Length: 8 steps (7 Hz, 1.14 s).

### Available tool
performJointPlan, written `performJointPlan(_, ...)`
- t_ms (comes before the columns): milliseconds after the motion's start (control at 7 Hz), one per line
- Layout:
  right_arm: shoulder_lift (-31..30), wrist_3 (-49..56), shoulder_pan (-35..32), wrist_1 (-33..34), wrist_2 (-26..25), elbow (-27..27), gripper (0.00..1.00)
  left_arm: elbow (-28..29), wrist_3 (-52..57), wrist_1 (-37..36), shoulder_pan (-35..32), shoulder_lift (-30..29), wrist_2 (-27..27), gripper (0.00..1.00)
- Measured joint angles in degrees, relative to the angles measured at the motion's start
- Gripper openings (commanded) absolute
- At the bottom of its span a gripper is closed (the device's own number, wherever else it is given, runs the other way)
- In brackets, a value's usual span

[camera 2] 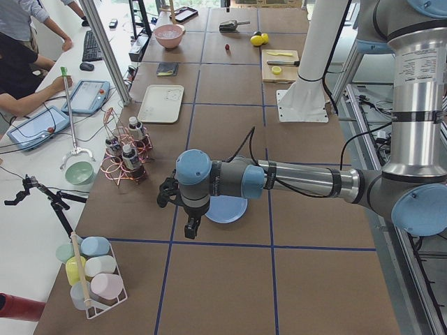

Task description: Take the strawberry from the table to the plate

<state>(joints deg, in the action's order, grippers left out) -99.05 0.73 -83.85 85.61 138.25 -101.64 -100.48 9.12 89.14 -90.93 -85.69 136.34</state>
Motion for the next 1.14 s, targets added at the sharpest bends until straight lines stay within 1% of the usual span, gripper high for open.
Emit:
performJointPlan(286, 0.0, 0.0, 0.0, 0.0, 0.0, 0.0, 1.0, -0.2, 0.2, 0.4, 0.0, 0.7, 0.2, 1.0)
performJointPlan(571, 0.0, -0.3, 0.0, 0.0, 0.0, -0.1, 1.0, 0.6, 0.1, 5.4, 1.7, 1.9, 0.1, 1.0)
performJointPlan(714, 0.0, -0.8, 0.0, 0.0, 0.0, -0.1, 1.0, 2.7, -0.8, 8.7, 3.2, 2.3, 0.2, 1.0)
performJointPlan(857, 0.0, -1.1, 0.0, 0.0, 0.0, -0.2, 1.0, 6.3, -4.8, 14.4, 5.8, 2.4, 0.2, 0.97)
performJointPlan(1143, 0.0, -1.2, 0.0, -0.1, 0.1, -0.3, 1.0, 11.9, -20.6, 27.1, 13.4, 2.5, 0.0, 0.9)
